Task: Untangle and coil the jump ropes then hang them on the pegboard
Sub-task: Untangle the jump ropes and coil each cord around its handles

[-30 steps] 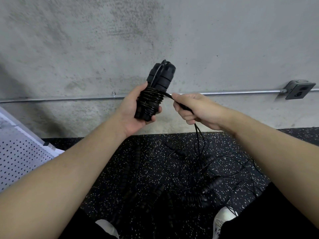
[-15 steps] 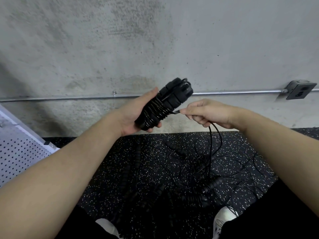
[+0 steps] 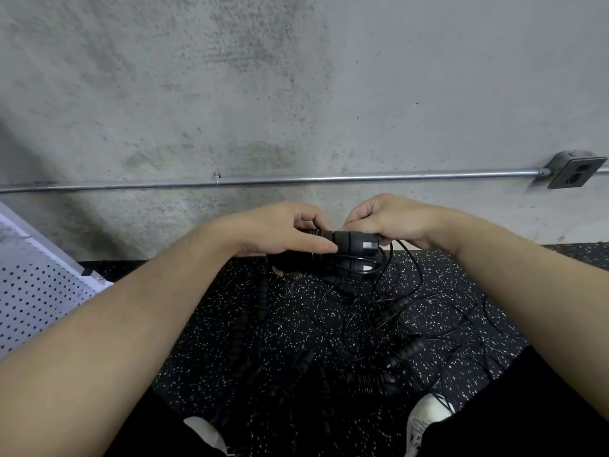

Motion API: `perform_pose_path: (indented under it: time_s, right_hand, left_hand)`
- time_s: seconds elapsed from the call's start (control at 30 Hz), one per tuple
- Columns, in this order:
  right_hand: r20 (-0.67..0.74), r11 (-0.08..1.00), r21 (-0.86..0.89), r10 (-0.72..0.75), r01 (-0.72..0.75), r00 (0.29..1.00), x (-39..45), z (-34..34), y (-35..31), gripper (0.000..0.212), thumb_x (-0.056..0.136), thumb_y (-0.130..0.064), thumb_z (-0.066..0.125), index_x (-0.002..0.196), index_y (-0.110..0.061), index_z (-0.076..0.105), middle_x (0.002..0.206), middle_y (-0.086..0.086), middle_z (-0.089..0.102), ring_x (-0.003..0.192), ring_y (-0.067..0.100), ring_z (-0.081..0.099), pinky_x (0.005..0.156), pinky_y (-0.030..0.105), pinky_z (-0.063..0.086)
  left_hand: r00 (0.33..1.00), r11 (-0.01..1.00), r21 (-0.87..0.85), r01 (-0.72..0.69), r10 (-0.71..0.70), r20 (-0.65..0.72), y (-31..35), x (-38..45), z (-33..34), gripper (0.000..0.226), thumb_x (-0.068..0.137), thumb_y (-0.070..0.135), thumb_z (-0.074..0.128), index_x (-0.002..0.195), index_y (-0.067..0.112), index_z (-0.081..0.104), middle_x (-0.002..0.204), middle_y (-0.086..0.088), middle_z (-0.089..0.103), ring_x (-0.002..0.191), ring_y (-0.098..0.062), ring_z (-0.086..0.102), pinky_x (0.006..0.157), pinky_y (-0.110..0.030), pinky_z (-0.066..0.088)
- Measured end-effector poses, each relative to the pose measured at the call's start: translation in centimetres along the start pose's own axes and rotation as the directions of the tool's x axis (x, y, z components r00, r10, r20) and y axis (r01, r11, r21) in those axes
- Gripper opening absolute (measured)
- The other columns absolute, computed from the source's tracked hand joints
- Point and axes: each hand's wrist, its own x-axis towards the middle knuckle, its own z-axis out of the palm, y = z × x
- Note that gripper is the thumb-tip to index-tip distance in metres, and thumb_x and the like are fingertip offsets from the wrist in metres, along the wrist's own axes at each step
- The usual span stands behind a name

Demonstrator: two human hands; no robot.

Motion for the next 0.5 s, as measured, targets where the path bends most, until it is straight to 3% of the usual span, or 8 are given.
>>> perform_pose_path:
  time_s: [0.1,0.2,0.3,0.37,0.43,0.5]
  right_hand:
    - [0.009,1.000,0.018,0.022,-0.022,1.000,0.2,0.6,-0.5,0.042,0.083,-0.030,0.079,0.098,0.008,0.069,0.057,-0.002,0.046,0.053,0.010,0.037,0.052,0.024,0.031]
    - [0.004,0.999,0.039,0.024,-0.025,1.000,0.5,1.1,-1.0,0.027,0.086,-0.029,0.077,0.072,-0.010,0.064,0.053,-0.006,0.045,0.050,0.010,0.035,0.052,0.025,0.030]
    - [0.078,1.000,-0.016,0.012,-0.010,0.997,0.3,1.5,-1.7,0.036,0.095,-0.028,0.068,0.062,-0.020,0.056,0.051,-0.008,0.046,0.045,0.007,0.037,0.062,0.028,0.037]
    - [0.129,0.997,-0.071,0.016,-0.007,0.991,-0.2,2.0,-2.0,0.032,0.100,-0.030,0.060,0.072,-0.014,0.063,0.051,-0.008,0.046,0.044,0.007,0.038,0.067,0.030,0.040]
    - [0.094,0.999,-0.033,0.025,-0.022,0.995,-0.1,2.7,-2.3,0.023,0.103,-0.027,0.055,0.103,-0.010,0.070,0.057,-0.008,0.046,0.045,0.005,0.037,0.056,0.025,0.037]
    - [-0.009,0.997,0.069,0.021,-0.020,1.000,0.3,3.3,-2.4,0.018,0.104,-0.025,0.054,0.119,-0.021,0.063,0.065,-0.007,0.050,0.046,0.003,0.038,0.046,0.020,0.030]
  left_hand:
    - [1.000,0.979,0.203,-0.002,0.001,0.005,-0.1,0.0,0.0,0.018,0.085,0.036,0.081,0.093,0.035,0.065,0.100,-0.001,0.073,0.074,-0.014,0.070,0.064,-0.040,0.062]
    - [0.997,0.922,0.387,0.029,-0.001,-0.071,-0.2,0.3,0.7,0.035,0.084,0.044,0.080,0.106,0.030,0.055,0.105,0.007,0.068,0.079,-0.009,0.067,0.066,-0.031,0.061]
    - [0.994,0.919,0.384,0.090,-0.057,-0.096,-0.6,0.3,1.0,0.055,0.084,0.046,0.079,0.126,0.030,0.047,0.111,0.010,0.063,0.086,-0.011,0.069,0.065,-0.036,0.064]
    - [0.994,0.884,0.457,0.098,-0.064,-0.089,-0.9,0.3,0.8,0.049,0.086,0.050,0.075,0.128,0.034,0.054,0.105,0.011,0.067,0.086,-0.013,0.071,0.067,-0.039,0.064]
    - [0.989,0.840,0.531,0.109,-0.041,-0.140,-1.3,0.3,0.5,0.030,0.088,0.057,0.069,0.110,0.038,0.064,0.093,0.011,0.071,0.078,-0.011,0.071,0.068,-0.038,0.064]
    - [0.972,0.831,0.537,0.148,-0.021,-0.236,-1.7,0.5,0.2,0.027,0.089,0.061,0.065,0.105,0.038,0.066,0.087,0.010,0.072,0.071,-0.009,0.070,0.064,-0.034,0.062]
